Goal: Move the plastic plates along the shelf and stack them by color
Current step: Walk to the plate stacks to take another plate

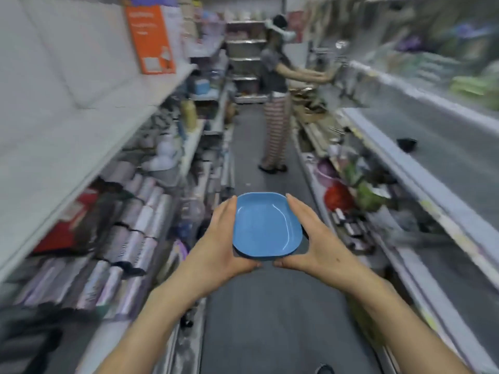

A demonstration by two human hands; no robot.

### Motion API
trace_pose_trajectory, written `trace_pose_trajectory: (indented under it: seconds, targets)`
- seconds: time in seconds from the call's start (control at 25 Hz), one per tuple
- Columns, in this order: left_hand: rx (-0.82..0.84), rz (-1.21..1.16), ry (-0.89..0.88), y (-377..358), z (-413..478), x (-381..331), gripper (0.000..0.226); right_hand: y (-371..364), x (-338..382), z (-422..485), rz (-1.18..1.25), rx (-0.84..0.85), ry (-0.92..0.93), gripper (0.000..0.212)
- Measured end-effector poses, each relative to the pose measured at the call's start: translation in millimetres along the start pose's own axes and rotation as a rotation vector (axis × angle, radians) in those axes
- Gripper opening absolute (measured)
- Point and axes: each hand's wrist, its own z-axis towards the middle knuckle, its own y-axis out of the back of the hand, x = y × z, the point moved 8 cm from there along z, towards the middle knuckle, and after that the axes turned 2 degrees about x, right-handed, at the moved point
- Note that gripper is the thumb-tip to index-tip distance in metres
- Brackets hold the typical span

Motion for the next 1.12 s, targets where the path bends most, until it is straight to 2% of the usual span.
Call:
trace_pose_trajectory:
  seconds: [0.12,0.36,0.48,0.68,1.12]
  targets:
    - [0.181,-0.083,-0.121,-84,9,-38,0.106,39,-32,-87,-0.040,-0.155,-0.162,0.108]
    - [0.542,-0.202,-0.400,-244,-10,-165,0.102,107,-59,-285,-0.091,-0.515,-0.464,0.104]
    - [0.654,-0.254,-0.508,-309,-33,-226,0.100,127,-62,-375,-0.139,-0.650,-0.581,0.109]
    - [0.832,-0.311,-0.644,-402,-86,-319,0.100,146,-55,-510,-0.094,-0.854,-0.718,0.102]
    - [1.166,-0.380,-0.785,-590,-235,-473,0.103,154,-50,-779,-0.147,-1.121,-1.001,0.107]
